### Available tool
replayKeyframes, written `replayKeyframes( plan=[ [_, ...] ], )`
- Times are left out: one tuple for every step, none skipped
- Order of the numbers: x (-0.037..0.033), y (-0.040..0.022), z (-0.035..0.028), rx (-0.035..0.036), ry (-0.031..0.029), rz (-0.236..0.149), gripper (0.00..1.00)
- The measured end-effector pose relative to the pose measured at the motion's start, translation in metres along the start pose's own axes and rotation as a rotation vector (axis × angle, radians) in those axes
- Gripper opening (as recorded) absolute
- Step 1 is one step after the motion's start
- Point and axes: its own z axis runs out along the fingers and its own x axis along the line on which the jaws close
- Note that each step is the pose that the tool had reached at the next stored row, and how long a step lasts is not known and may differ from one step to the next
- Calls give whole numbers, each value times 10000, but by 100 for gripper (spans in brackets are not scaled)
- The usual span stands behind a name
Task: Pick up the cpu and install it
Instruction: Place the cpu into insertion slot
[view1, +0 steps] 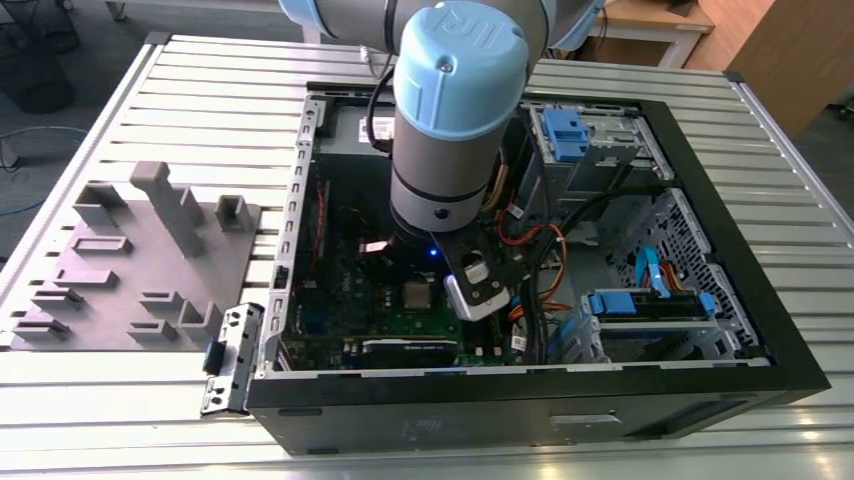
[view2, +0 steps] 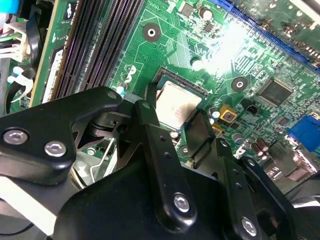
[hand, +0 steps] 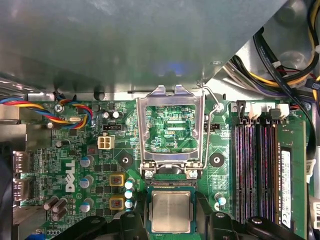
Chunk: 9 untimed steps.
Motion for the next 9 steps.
replayKeyframes(
  plan=[
    [0,0,0,1,1,-1,47],
    [-5,0,1,0,0,-4,47],
    [-10,0,2,-2,0,-5,47],
    [-13,0,2,-2,-1,-4,47],
    [-14,0,2,-1,0,-4,47],
    [-14,0,3,1,0,-3,47],
    [-14,0,10,-2,-1,-4,47],
    [-14,-1,15,3,0,-3,47],
    [-14,-1,17,5,0,-4,47]
  ],
)
